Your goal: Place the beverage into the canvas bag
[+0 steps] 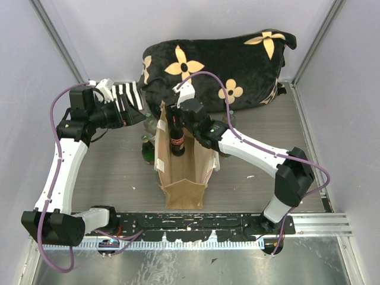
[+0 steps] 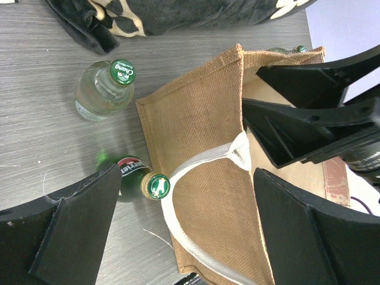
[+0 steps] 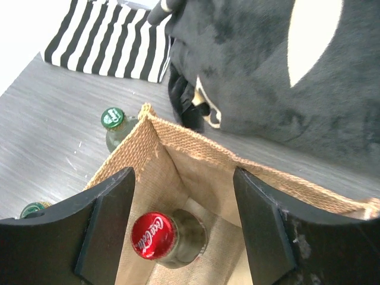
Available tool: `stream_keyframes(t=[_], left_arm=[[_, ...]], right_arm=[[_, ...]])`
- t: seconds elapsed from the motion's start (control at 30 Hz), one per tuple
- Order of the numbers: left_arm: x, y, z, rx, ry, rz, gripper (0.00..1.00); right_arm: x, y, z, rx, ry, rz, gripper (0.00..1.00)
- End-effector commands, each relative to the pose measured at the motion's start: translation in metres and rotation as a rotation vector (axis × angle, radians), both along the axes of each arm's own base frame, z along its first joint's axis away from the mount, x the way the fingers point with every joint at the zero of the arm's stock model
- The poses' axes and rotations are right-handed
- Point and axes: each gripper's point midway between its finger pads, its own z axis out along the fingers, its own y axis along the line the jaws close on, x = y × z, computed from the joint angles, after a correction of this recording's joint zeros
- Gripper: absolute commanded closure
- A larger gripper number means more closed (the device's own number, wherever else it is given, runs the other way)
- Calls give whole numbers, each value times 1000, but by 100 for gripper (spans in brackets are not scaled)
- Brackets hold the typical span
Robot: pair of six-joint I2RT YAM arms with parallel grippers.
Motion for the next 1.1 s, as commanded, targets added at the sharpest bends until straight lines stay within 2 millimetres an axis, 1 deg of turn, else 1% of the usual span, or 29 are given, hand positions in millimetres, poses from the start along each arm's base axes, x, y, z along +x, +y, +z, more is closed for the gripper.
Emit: stream_keyframes(t=[0.0, 0.03, 0.1, 0.13, 0.2, 0.27, 0.37, 0.4, 0.47, 0.53, 0.63, 0.7, 0.83, 0.97, 1.07], left_arm=[[2, -3, 8, -26, -33, -10, 1], [2, -3, 8, -27, -31, -9, 1], [2, -3, 7, -27, -32, -9, 1], [2, -3, 8, -27, -33, -9, 1], [2, -3, 6, -29, -29, -11, 1], [1, -4, 7, -34, -29, -14, 1], [2, -5, 6, -43, -27, -13, 1], [2, -6, 5, -49, -22, -12, 1], [3, -7, 4, -64, -14, -10, 2], [4, -8, 2, -72, -7, -8, 2], [4, -9, 0, -74, 2, -11, 2], [4, -9, -2, -76, 14, -14, 2], [2, -10, -5, -80, 26, -18, 2], [0, -10, -6, -79, 26, -22, 2], [-1, -10, -6, -78, 24, -23, 2]], right_arm=[[1, -30, 93, 119, -171, -121, 26], [3, -41, 103, 118, -181, -166, 26], [9, -70, 113, 91, -165, -266, 26], [14, -87, 115, 80, -138, -320, 26], [21, -121, 110, 54, -61, -404, 26], [23, -154, 101, 28, 39, -469, 27], [20, -189, 80, -31, 175, -521, 28], [16, -196, 70, -50, 220, -522, 28], [8, -203, 47, -72, 305, -513, 29], [-1, -205, 23, -95, 392, -500, 30], [-16, -203, -9, -131, 515, -479, 30], [-22, -200, -24, -133, 570, -465, 30], [-29, -197, -52, -162, 659, -455, 30], [-33, -199, -70, -190, 711, -461, 30], [-36, -204, -78, -208, 740, -470, 30]])
